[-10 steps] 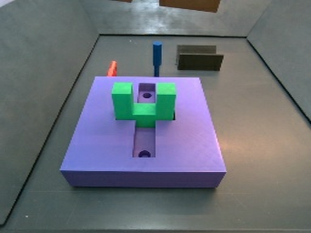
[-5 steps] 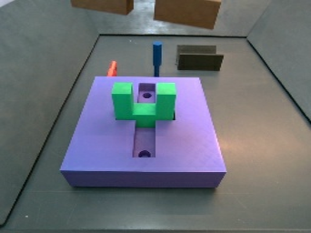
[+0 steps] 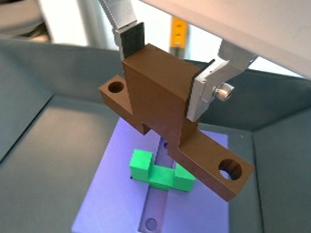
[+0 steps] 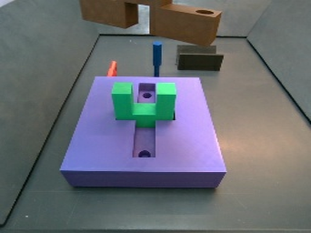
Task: Pick up the brown object. Move up. Place the brown object on the fixture. Regrasp the brown object. Move to above the board. Insert the brown object.
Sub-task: Insert the brown object.
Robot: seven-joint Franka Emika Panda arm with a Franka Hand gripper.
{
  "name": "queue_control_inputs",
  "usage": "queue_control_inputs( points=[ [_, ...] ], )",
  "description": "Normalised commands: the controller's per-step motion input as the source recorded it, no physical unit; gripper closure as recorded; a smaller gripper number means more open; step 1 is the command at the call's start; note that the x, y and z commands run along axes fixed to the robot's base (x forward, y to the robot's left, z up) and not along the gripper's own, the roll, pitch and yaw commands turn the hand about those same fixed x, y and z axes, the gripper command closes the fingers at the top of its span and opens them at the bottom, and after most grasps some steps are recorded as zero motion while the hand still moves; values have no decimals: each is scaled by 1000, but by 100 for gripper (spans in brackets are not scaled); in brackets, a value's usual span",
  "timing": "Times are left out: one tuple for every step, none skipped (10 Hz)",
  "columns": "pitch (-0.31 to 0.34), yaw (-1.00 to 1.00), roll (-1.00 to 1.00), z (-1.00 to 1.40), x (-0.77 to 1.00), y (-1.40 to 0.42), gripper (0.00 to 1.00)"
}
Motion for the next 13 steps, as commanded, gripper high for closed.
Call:
queue_control_inputs(
  points=[
    [-153,-937,-226,0,0,-9,100],
    [-151,-940,-223,0,0,-9,100],
    [-143,-943,-217,0,0,-6,100],
    [-143,-943,-216,0,0,-6,100],
    [-143,-943,-216,0,0,-9,100],
    [-134,-946,-210,0,0,-9,100],
    [-114,-977,-159,0,0,-3,100],
    [-89,-1000,-94,0,0,0,100],
    [-76,-1000,-57,0,0,0,100],
    [-54,-1000,-11,0,0,0,100],
    [-47,-1000,0,0,0,0,100],
    [-31,-1000,0,0,0,0,100],
    [-37,-1000,9,0,0,-6,100]
  ],
)
